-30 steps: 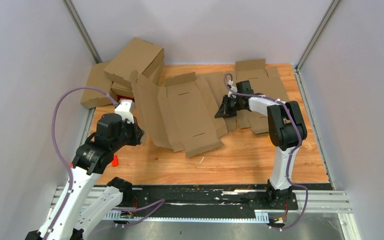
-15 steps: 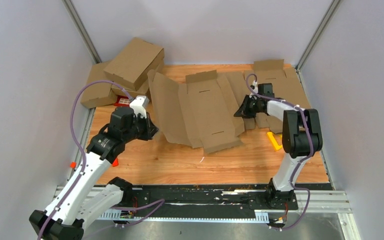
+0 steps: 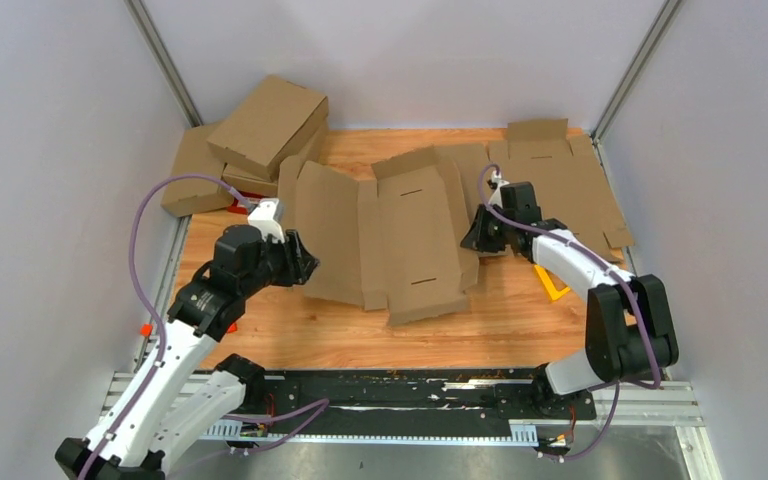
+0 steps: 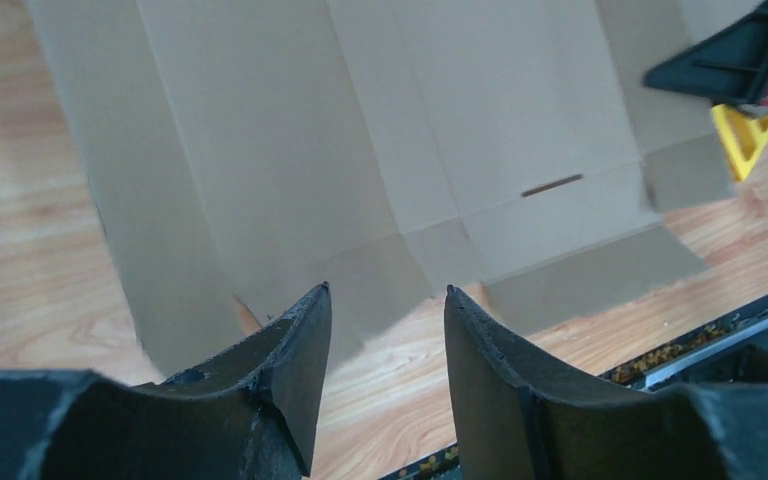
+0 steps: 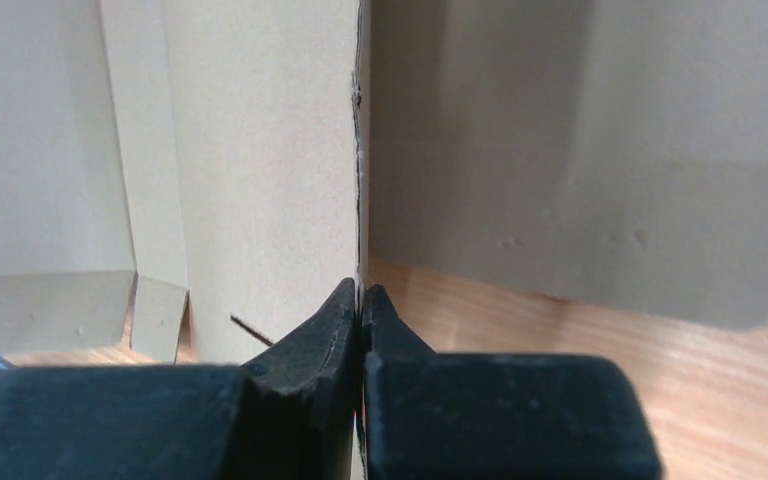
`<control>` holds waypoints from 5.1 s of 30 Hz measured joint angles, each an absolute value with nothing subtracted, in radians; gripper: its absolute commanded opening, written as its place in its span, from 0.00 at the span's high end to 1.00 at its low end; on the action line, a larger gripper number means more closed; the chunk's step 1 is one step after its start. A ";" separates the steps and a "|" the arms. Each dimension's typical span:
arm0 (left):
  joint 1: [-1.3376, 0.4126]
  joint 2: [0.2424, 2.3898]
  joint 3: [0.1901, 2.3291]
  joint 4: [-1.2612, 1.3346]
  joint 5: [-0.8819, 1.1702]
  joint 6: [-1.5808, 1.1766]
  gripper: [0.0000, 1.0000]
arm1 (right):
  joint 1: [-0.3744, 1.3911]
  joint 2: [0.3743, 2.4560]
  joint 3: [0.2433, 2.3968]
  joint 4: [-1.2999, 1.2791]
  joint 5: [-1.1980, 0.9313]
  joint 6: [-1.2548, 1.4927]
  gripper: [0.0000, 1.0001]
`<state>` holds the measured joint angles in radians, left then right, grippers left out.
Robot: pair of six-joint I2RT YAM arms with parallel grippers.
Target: Fold the paper box
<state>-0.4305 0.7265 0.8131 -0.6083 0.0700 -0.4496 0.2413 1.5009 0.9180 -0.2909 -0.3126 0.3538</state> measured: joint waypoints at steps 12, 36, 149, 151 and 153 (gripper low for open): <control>-0.430 0.719 0.776 -0.683 -0.037 -0.487 0.16 | 0.249 1.453 0.853 -0.316 -0.233 0.326 0.44; -0.155 1.129 0.969 -0.641 -0.089 -0.402 0.34 | 0.310 1.784 1.151 -0.356 -0.100 0.300 0.58; -0.706 0.616 0.227 0.379 -0.350 -0.210 1.00 | 0.580 1.175 0.341 0.516 0.863 0.215 0.86; -0.706 0.643 0.226 0.395 -0.327 -0.201 1.00 | 0.580 1.169 0.341 0.515 0.858 0.212 0.86; -0.706 0.683 0.226 0.428 -0.281 -0.199 1.00 | 0.580 1.164 0.340 0.515 0.845 0.210 0.86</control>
